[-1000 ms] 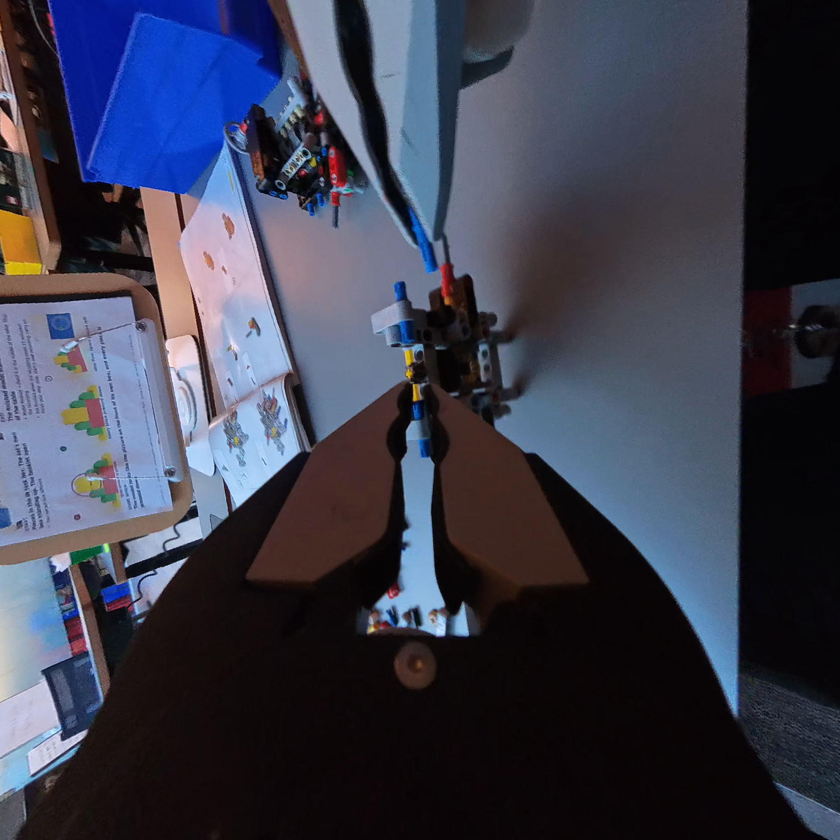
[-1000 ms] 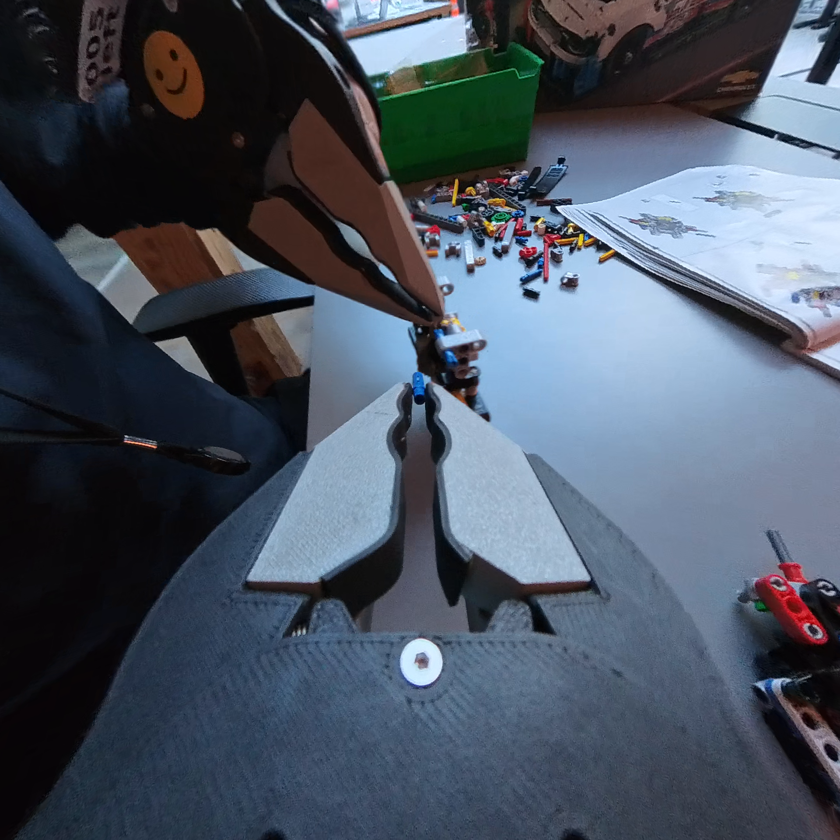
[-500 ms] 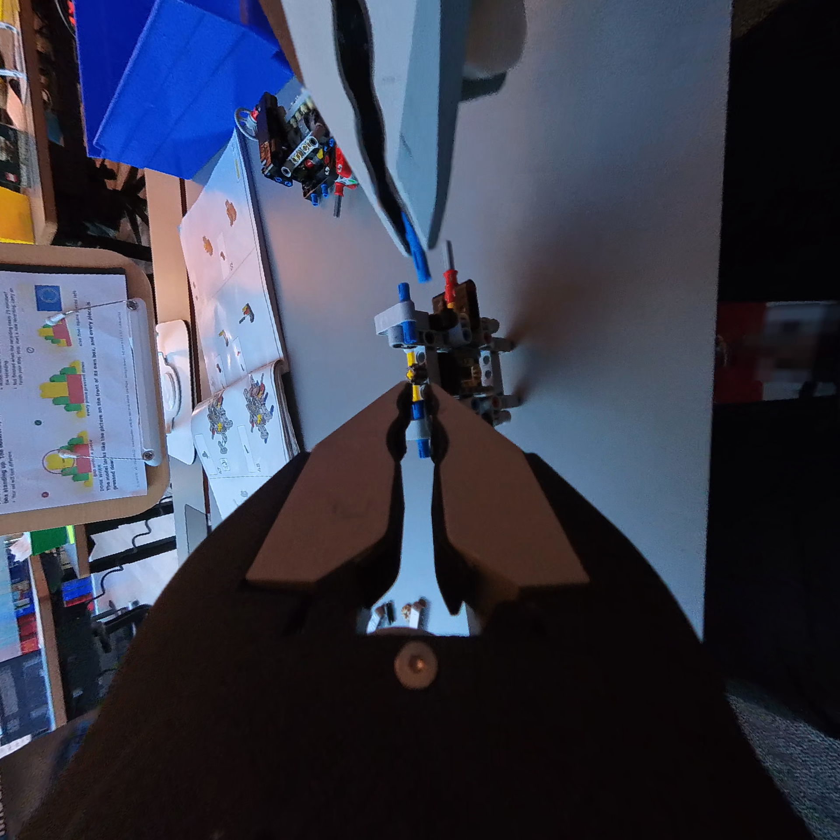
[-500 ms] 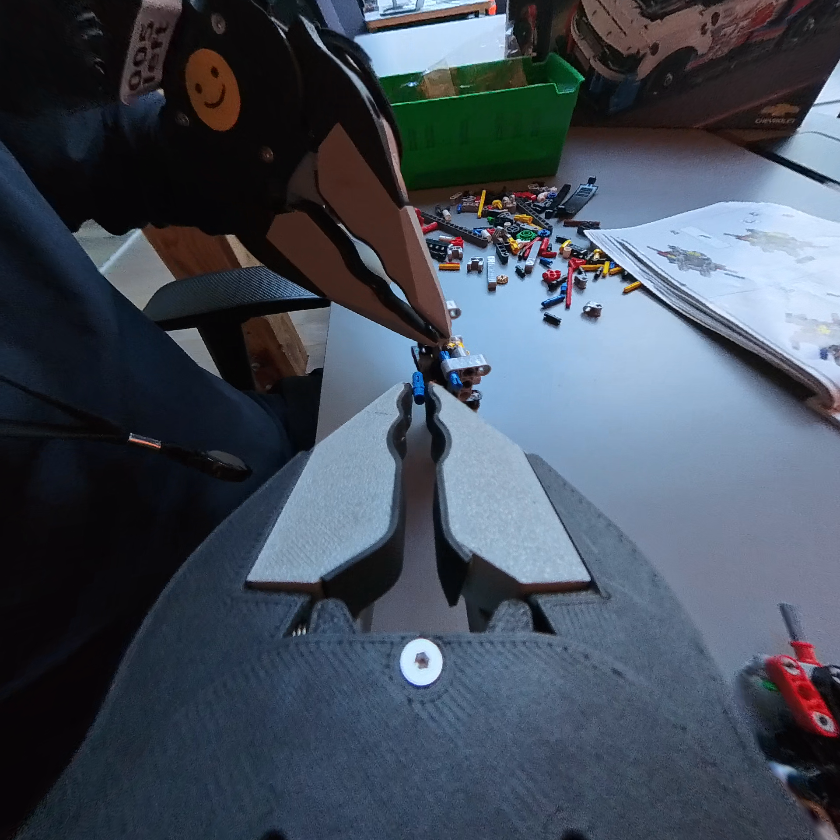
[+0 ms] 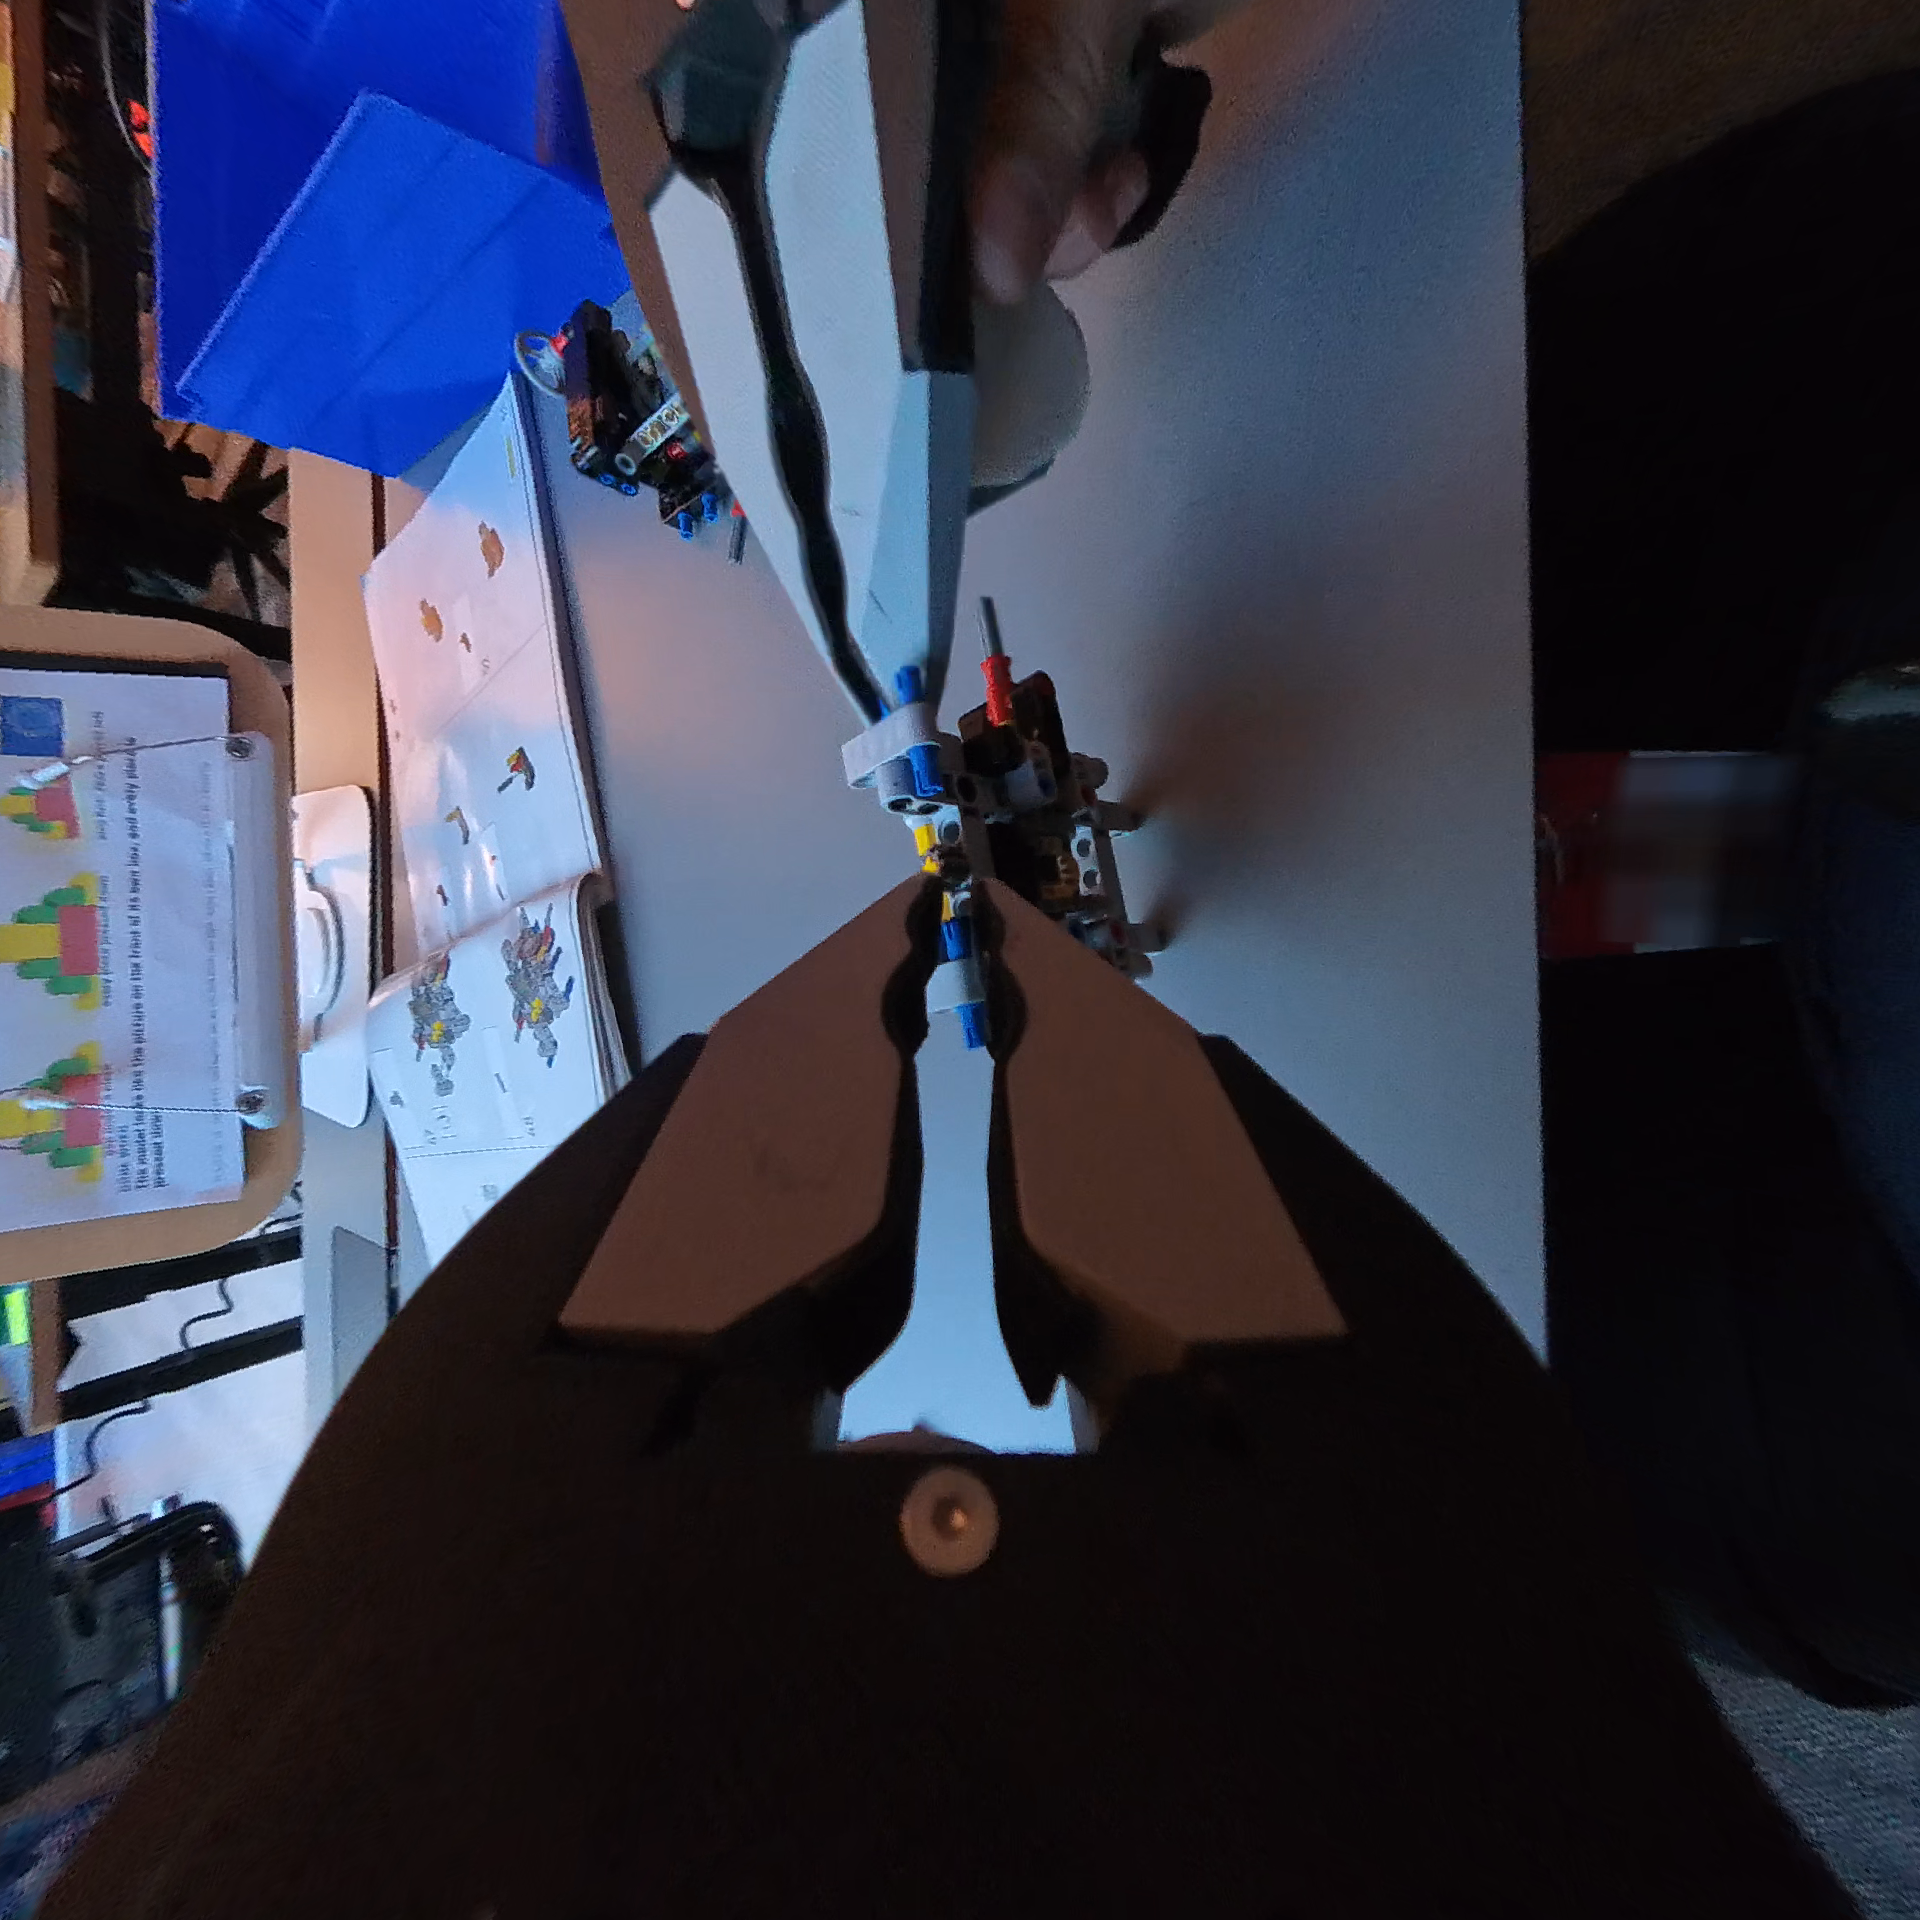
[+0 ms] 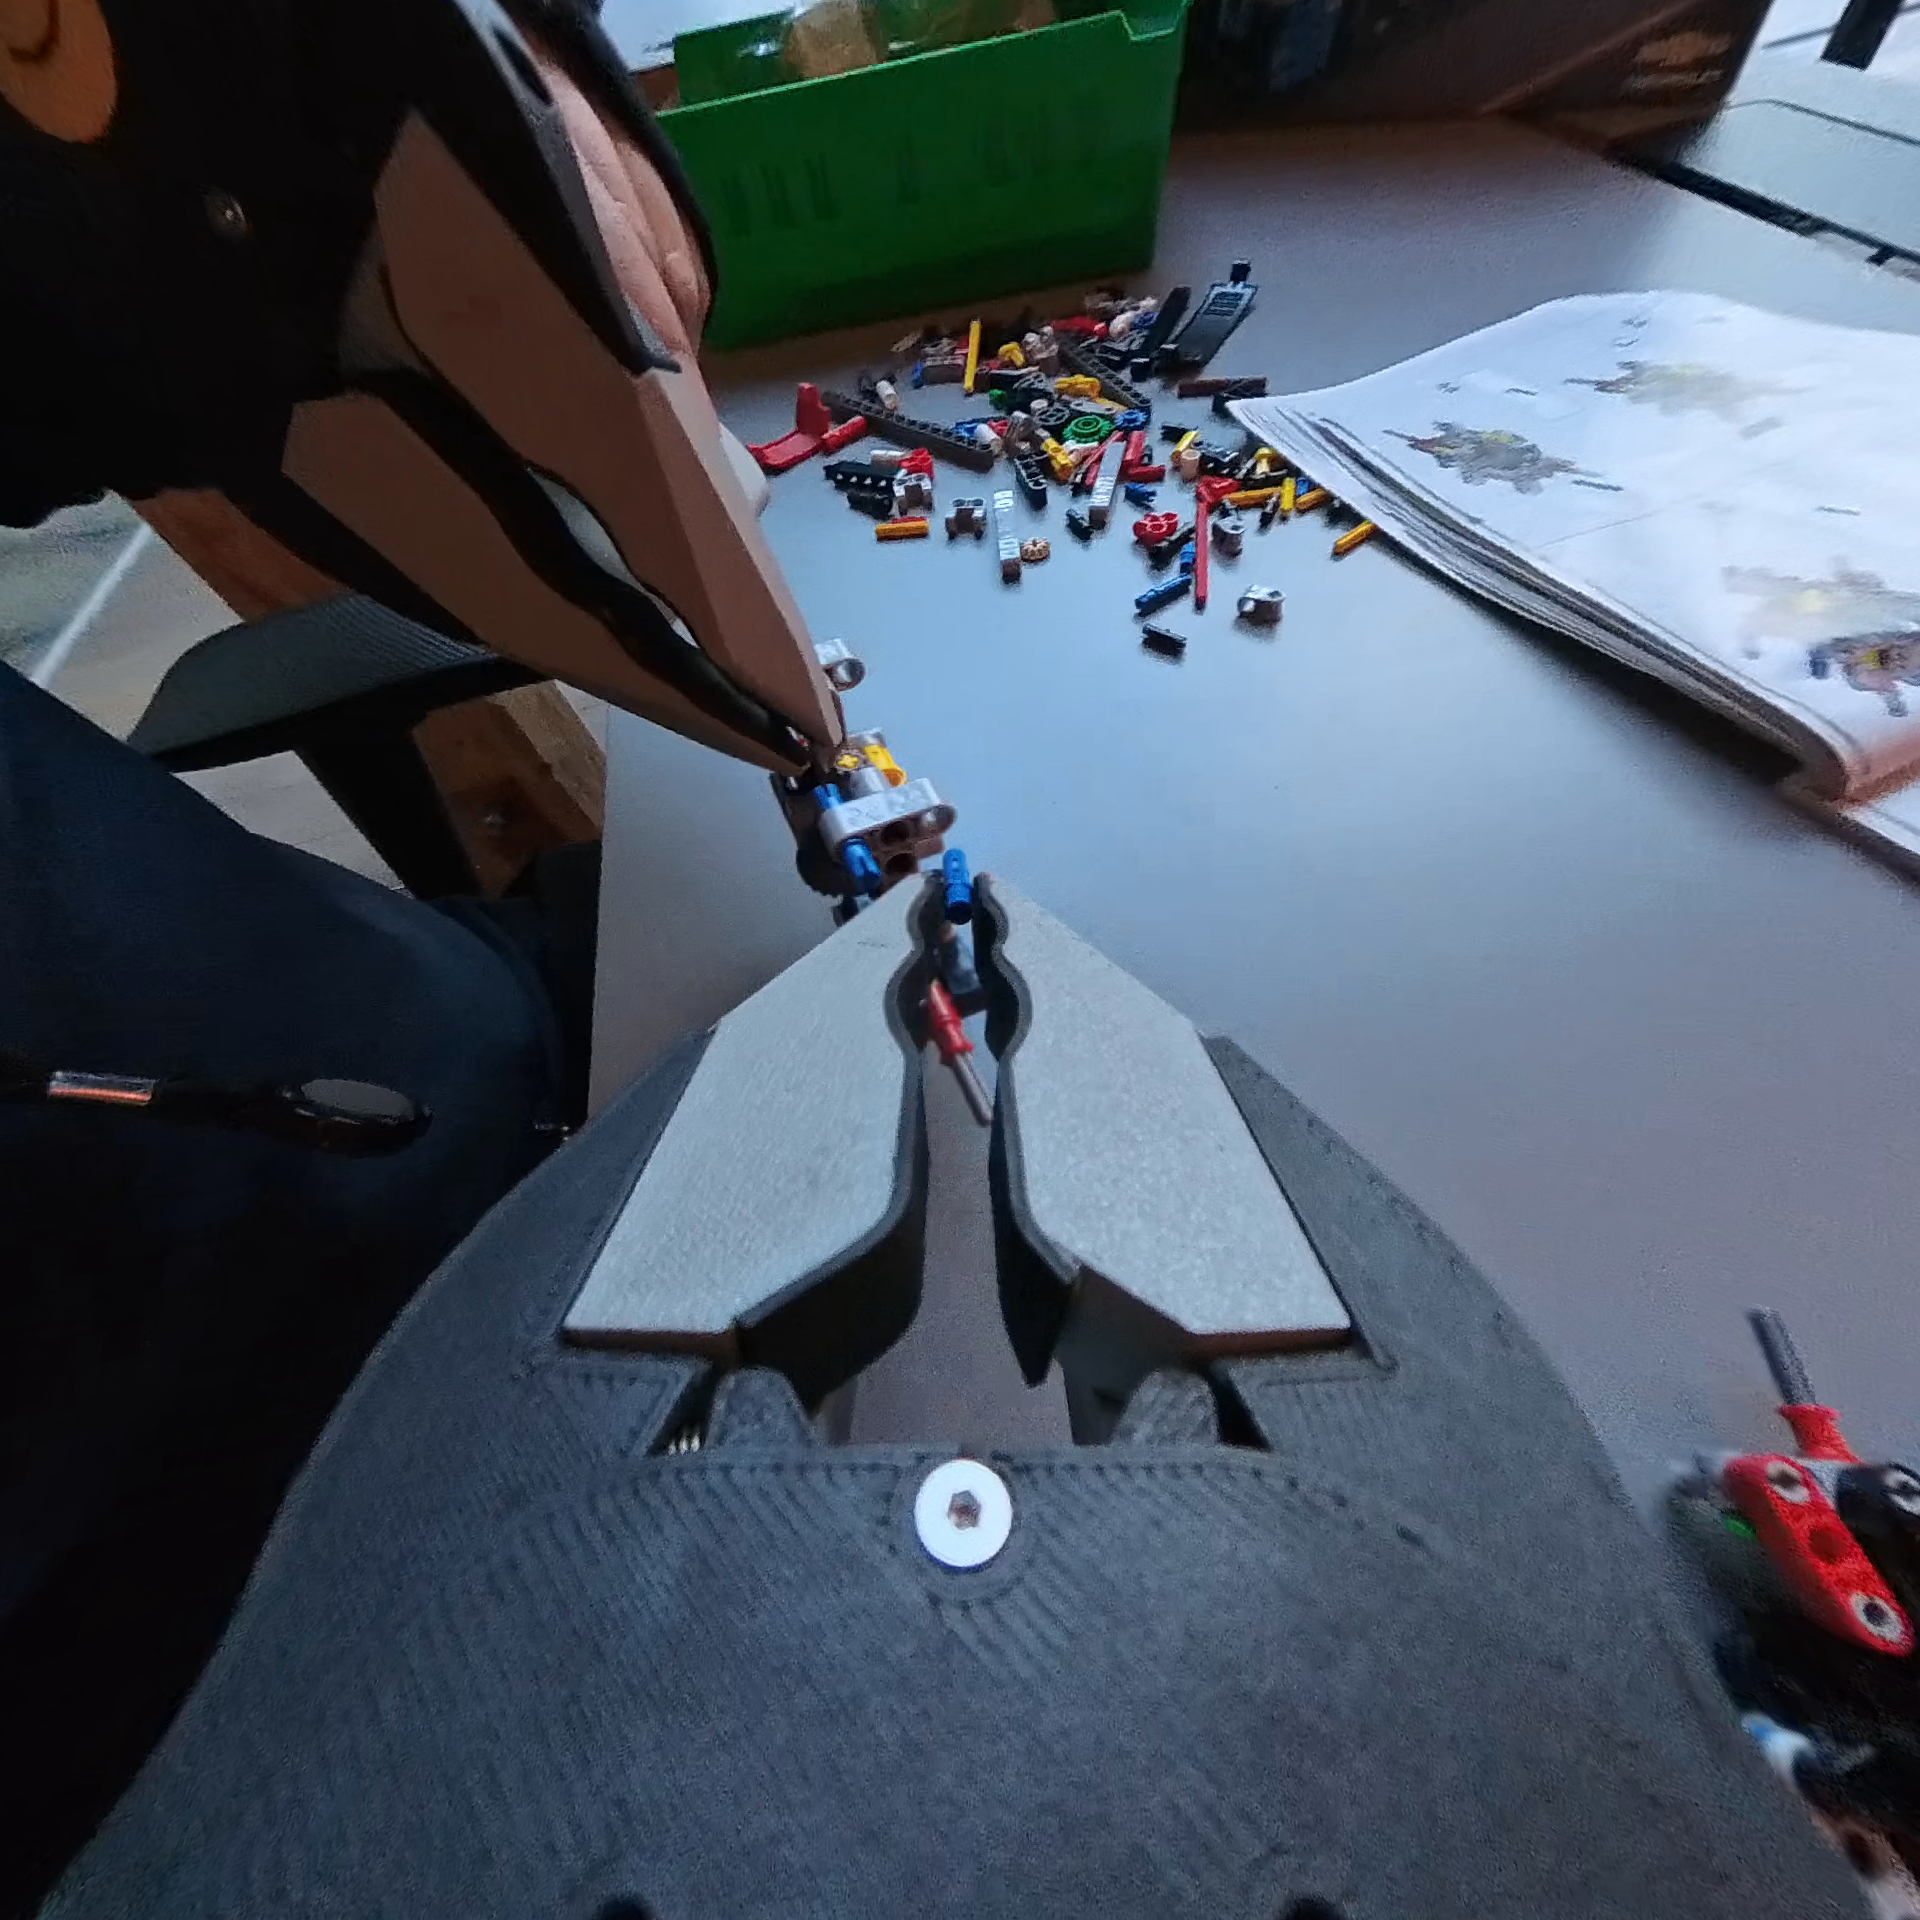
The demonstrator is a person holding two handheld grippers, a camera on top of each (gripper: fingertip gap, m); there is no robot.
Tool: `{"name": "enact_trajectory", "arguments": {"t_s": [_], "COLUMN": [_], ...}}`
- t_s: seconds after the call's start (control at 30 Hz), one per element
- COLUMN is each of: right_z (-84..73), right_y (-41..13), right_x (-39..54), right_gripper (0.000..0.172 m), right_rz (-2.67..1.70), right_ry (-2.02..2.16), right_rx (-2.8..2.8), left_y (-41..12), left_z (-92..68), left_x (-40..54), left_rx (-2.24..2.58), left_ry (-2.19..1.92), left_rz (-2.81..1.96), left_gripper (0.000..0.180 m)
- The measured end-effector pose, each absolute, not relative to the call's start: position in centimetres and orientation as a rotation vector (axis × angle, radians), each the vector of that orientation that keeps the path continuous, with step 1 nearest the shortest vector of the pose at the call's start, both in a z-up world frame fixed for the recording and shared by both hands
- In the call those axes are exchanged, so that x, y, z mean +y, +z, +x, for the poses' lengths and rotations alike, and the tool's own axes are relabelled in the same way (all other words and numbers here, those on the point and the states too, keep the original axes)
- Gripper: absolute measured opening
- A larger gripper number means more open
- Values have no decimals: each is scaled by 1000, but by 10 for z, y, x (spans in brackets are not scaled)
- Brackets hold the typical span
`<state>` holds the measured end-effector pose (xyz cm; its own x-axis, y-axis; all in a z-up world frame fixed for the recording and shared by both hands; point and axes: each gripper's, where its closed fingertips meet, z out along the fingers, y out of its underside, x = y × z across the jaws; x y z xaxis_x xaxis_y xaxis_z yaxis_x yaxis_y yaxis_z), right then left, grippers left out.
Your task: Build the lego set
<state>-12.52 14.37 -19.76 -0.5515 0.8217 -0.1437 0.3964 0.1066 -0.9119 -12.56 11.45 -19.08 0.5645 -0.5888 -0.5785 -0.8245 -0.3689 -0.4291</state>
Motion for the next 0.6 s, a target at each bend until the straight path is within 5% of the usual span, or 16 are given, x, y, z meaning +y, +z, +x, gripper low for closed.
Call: {"name": "enact_trajectory", "arguments": {"t_s": [0.6], "right_z": [-123], "right_y": [-213], "right_x": [147], "right_gripper": [2], "right_rz": [-1273], "right_ry": [1490], "right_rx": [-2013], "left_y": [-220], "left_z": [-153], "left_x": [105], "left_rx": [1011], "left_ry": [-178], "left_rz": [-2401], "left_gripper": [20]}}
